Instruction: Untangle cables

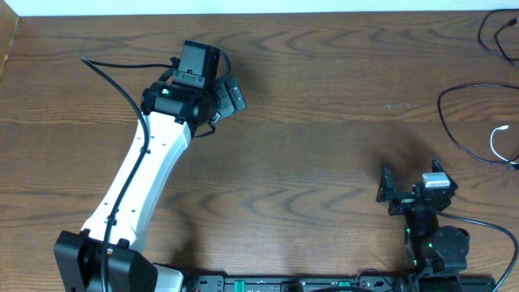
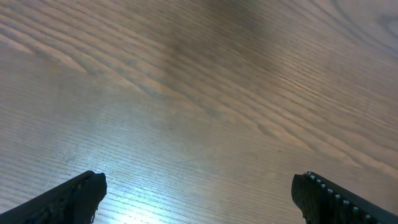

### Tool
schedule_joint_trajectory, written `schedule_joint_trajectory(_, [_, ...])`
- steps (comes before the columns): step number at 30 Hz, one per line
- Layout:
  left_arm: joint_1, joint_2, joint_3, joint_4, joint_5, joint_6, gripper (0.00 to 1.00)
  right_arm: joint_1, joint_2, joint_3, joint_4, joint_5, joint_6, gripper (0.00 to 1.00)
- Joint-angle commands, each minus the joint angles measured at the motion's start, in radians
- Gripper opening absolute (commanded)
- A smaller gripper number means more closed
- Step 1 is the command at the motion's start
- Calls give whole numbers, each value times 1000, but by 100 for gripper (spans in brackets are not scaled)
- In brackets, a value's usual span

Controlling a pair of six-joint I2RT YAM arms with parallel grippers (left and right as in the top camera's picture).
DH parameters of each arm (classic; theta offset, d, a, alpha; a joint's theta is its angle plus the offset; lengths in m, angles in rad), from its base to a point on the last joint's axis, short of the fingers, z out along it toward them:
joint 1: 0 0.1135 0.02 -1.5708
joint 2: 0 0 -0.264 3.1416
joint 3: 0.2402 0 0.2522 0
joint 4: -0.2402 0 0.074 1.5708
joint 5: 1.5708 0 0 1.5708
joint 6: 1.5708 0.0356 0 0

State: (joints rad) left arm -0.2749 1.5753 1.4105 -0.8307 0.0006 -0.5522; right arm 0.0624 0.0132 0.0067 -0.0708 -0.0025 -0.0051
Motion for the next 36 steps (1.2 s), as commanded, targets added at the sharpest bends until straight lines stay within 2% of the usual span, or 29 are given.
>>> schedule_joint_trajectory(1, [5,-14,14,-3,-12,2,100,-4,2,-1,-5,-7,0,99])
schedule_joint_trajectory(20, [6,-14,14,-47,-13,21,100,-4,2,-1,-5,-8,0,99])
schedule_joint_trajectory(27, [21,-125,-21,-39,-119,28,100,-4,2,-1,-5,-7,0,99])
schedule_joint_trajectory(31, [43,-277,-150,104,-215,29,100,-4,2,-1,-5,-7,0,99])
schedule_joint_trajectory(36, [148,-571,-461,359,-218,28,100,-4,2,-1,-5,-7,0,99])
